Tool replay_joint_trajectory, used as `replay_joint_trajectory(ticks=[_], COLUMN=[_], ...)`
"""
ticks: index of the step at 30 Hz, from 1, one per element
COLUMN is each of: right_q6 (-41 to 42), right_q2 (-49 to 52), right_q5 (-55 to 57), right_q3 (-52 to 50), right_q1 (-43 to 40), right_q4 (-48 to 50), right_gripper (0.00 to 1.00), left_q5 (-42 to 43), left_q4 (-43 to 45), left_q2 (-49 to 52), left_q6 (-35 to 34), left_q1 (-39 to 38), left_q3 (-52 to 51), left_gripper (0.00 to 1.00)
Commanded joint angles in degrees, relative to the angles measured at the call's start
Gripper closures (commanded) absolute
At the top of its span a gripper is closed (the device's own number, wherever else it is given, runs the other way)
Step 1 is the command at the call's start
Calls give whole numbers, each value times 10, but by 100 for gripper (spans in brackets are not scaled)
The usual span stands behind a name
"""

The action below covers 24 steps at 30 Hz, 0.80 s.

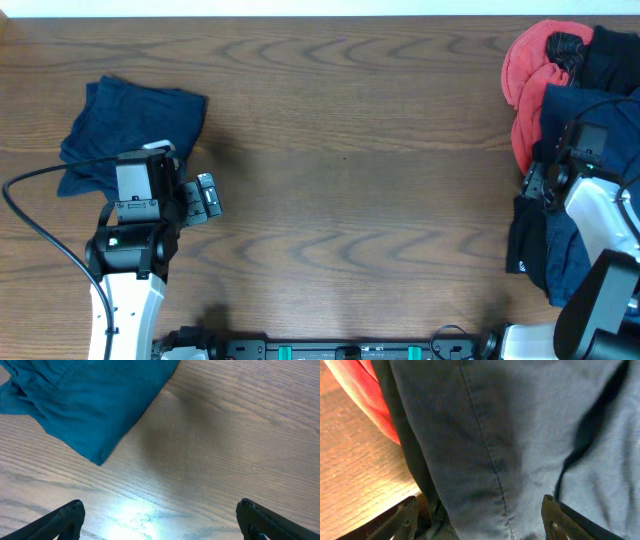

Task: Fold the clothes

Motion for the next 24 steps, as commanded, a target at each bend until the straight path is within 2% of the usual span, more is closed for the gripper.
replay_joint_trajectory(ticks=[1, 24], right_q6=[1, 1], right_q2=[-12, 8], right_q5=[7, 36], right_q3=[9, 3], right_q1=[-3, -24], right_q4=[1, -6], right_gripper=[23, 28], left_q5=[-2, -2], left_q4=[-2, -2], left_q2=[0, 1], left_q6=[7, 7], left_q1=[3, 3], left_q3=[12, 12], left_gripper=[2, 2])
